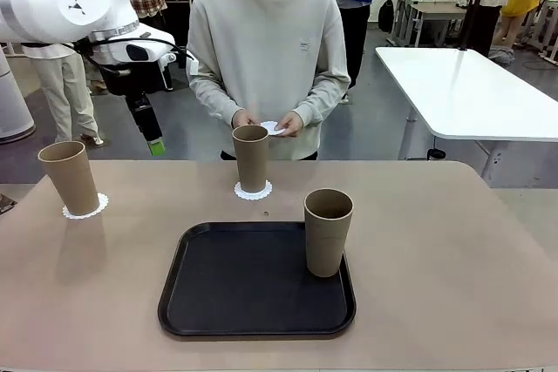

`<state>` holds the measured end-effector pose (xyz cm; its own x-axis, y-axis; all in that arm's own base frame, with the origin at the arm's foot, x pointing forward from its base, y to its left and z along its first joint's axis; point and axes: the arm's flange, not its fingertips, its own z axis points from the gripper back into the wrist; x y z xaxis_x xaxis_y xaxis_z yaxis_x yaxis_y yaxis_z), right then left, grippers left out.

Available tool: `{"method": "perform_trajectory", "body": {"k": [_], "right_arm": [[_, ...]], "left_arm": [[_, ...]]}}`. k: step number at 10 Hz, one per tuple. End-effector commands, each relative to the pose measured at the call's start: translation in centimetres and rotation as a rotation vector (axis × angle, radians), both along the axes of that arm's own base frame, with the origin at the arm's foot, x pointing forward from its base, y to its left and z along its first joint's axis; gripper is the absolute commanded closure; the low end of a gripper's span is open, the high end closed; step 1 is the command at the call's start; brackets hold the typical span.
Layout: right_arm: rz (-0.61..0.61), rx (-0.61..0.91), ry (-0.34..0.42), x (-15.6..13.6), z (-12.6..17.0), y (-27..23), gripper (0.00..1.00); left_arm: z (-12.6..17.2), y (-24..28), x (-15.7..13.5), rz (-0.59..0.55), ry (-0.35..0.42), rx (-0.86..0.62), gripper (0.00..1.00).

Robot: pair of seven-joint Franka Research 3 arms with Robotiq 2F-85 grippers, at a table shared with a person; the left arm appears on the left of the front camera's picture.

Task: Place coasters on the table and set cups on them.
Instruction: Take one Reusable plastic cup from the Flat Tray and place it on a coaster set by the human.

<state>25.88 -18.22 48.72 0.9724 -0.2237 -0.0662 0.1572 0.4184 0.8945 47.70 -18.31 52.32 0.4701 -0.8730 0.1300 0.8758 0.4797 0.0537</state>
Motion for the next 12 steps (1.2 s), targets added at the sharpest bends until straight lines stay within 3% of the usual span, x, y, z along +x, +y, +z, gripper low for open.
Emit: {"method": "perform_trajectory", "body": {"k": [1,7,10,12], "right_arm": [[0.003,0.017,-0.024,0.1,0.0,-0.1,0.00],[0.003,0.017,-0.024,0.1,0.0,-0.1,0.00],[0.003,0.017,-0.024,0.1,0.0,-0.1,0.00],[0.003,0.017,-0.024,0.1,0.0,-0.1,0.00]], "left_arm": [[-0.4,-0.1,0.8,-0.005,0.000,0.002,0.00],[-0.8,0.0,0.4,0.000,0.014,-0.002,0.00],[-1.3,4.9,-7.1,0.392,0.069,-0.228,0.00],[-2.3,8.1,-9.1,0.486,0.111,-0.224,0.00]]}}
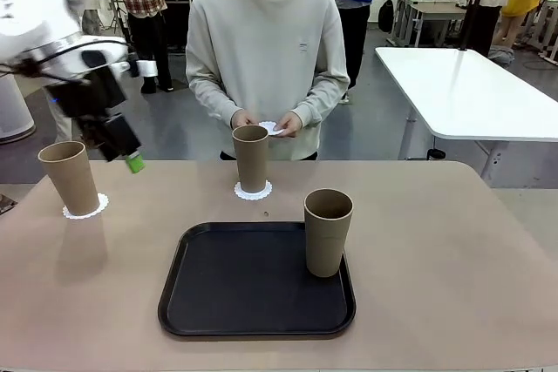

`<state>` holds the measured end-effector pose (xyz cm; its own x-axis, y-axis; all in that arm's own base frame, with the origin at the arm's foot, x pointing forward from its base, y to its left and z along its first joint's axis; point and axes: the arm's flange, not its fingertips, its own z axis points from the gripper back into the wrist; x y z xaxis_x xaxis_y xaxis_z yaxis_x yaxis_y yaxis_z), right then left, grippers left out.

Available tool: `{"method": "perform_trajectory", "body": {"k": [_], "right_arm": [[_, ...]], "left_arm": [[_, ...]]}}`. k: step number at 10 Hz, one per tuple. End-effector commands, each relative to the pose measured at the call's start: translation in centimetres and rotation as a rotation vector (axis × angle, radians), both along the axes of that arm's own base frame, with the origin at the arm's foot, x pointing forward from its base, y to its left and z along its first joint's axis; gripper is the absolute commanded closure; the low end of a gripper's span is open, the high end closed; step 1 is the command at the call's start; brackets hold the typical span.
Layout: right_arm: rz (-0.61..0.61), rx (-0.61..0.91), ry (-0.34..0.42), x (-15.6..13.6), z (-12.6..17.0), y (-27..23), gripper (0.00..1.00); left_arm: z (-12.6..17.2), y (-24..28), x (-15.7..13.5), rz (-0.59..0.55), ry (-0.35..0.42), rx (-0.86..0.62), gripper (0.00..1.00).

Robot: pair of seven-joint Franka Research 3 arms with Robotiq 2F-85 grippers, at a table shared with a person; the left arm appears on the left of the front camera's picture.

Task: Place coasters on the table and set cups on them.
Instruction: Take one Reusable plastic cup from the Flat Tray and place it on a coaster set by the human.

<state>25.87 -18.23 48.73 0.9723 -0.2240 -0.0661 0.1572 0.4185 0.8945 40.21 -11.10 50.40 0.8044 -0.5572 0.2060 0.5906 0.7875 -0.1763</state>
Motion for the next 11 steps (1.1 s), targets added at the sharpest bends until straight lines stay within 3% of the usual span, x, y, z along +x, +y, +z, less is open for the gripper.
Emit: {"method": "perform_trajectory", "body": {"k": [1,2,3,4,5,7,9,11], "right_arm": [[0.003,0.017,-0.024,0.1,0.0,-0.1,0.00],[0.003,0.017,-0.024,0.1,0.0,-0.1,0.00],[0.003,0.017,-0.024,0.1,0.0,-0.1,0.00],[0.003,0.017,-0.024,0.1,0.0,-0.1,0.00],[0.003,0.017,-0.024,0.1,0.0,-0.1,0.00],[0.003,0.017,-0.024,0.1,0.0,-0.1,0.00],[0.003,0.017,-0.024,0.1,0.0,-0.1,0.00],[0.003,0.017,-0.024,0.1,0.0,-0.1,0.00]], "left_arm": [[-0.9,1.9,-2.4,0.080,-0.014,0.063,0.00],[-1.4,2.5,-2.9,0.079,-0.070,0.109,0.00],[-0.6,1.7,-1.6,0.047,0.007,0.009,0.00],[-1.0,2.7,-2.5,0.063,-0.014,0.041,0.00],[-1.0,4.9,-2.7,0.011,0.048,-0.228,0.00],[-1.7,10.4,-5.3,-0.031,0.142,-0.557,0.00],[-2.3,15.9,-6.7,-0.005,0.171,-0.698,0.00],[-3.0,21.3,-7.0,0.085,0.128,-0.898,0.00]]}}
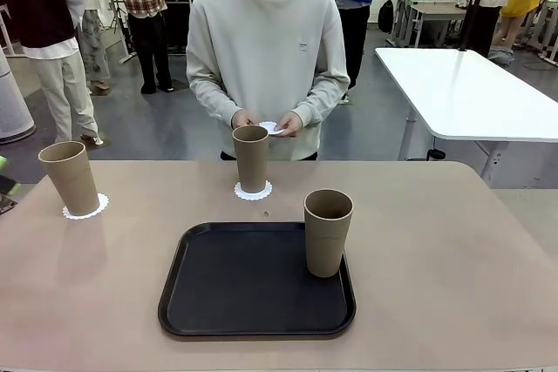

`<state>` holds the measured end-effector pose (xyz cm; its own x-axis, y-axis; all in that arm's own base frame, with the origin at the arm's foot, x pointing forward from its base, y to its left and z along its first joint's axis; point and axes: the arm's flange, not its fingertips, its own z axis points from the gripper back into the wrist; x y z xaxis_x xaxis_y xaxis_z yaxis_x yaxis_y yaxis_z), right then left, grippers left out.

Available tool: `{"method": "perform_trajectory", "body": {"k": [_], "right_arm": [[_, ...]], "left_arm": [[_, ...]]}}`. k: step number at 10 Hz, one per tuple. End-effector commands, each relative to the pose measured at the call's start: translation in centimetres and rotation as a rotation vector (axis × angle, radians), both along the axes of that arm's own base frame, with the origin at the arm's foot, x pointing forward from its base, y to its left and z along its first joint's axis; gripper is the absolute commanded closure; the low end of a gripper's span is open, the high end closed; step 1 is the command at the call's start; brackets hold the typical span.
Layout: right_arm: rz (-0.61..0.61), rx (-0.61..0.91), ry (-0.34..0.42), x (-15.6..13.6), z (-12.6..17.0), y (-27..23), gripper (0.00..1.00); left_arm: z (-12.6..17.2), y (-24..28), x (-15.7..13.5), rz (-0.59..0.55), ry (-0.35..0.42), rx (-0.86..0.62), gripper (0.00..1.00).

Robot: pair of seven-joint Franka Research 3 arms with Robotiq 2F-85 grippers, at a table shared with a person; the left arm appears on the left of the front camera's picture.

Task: Place coasters on the table and set cups on them.
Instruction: Take one Reusable plastic cup from the Flat Tray and place it on a coaster set by the human.

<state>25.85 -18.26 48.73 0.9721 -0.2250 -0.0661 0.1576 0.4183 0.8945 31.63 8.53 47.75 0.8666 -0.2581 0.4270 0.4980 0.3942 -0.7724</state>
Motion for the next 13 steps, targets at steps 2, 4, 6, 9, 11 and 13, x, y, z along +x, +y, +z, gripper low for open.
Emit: {"method": "perform_trajectory", "body": {"k": [2,4,6,9,11,13], "right_arm": [[0.004,0.017,-0.024,0.1,0.0,-0.1,0.00],[0.004,0.017,-0.024,0.1,0.0,-0.1,0.00],[0.004,0.017,-0.024,0.1,0.0,-0.1,0.00],[0.004,0.017,-0.024,0.1,0.0,-0.1,0.00],[0.004,0.017,-0.024,0.1,0.0,-0.1,0.00],[0.004,0.017,-0.024,0.1,0.0,-0.1,0.00]], "left_arm": [[-1.5,5.8,2.2,0.187,0.051,-0.161,0.00],[-2.2,9.0,2.9,0.273,0.085,-0.203,0.00],[-3.2,10.9,3.6,0.285,0.135,-0.226,0.00],[-3.3,12.7,4.0,0.292,0.184,-0.185,0.00],[-3.9,12.2,3.9,0.301,0.171,-0.198,0.00],[-3.9,12.2,3.9,0.301,0.171,-0.198,0.00]]}}
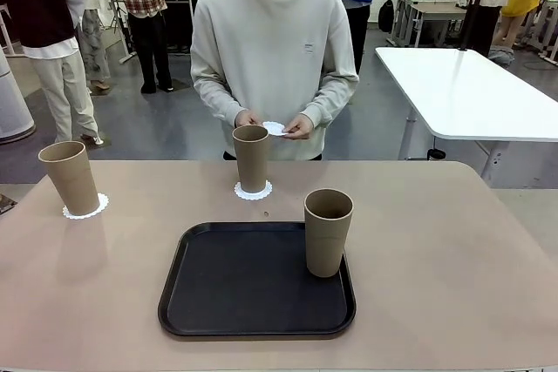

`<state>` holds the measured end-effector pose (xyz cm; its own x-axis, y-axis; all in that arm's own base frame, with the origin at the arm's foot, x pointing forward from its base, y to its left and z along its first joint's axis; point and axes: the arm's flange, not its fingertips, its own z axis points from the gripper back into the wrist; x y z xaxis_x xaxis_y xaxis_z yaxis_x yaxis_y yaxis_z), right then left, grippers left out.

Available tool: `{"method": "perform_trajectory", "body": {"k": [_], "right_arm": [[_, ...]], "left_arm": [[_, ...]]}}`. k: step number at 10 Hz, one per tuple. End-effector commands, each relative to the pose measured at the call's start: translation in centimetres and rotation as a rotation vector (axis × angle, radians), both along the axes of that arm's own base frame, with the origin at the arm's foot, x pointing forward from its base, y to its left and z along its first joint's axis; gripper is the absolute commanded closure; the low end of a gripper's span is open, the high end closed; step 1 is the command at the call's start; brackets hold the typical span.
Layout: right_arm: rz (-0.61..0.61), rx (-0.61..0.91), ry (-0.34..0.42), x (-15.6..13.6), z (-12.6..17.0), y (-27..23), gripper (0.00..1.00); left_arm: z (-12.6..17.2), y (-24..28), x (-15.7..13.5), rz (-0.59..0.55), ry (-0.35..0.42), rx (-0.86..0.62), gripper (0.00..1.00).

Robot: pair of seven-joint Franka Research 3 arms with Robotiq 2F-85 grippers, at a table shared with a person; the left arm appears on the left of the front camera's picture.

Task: Place coasters on the table and set cups on them.
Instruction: Take one Reusable plastic cup from the Flat Tray and place it on a coaster set by the human.

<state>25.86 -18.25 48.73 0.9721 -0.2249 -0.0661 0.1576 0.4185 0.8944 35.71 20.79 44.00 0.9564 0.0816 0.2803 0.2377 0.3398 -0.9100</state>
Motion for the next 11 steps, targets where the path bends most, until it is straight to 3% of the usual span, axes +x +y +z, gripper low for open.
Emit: {"method": "perform_trajectory", "body": {"k": [1,11], "right_arm": [[0.004,0.017,-0.024,0.13,-0.01,-0.09,0.00],[0.004,0.017,-0.024,0.13,-0.01,-0.09,0.00]], "left_arm": [[-0.11,-0.04,-0.14,0.009,-0.006,-0.004,0.00],[-0.11,-0.04,-0.14,0.009,-0.006,-0.004,0.00]]}}
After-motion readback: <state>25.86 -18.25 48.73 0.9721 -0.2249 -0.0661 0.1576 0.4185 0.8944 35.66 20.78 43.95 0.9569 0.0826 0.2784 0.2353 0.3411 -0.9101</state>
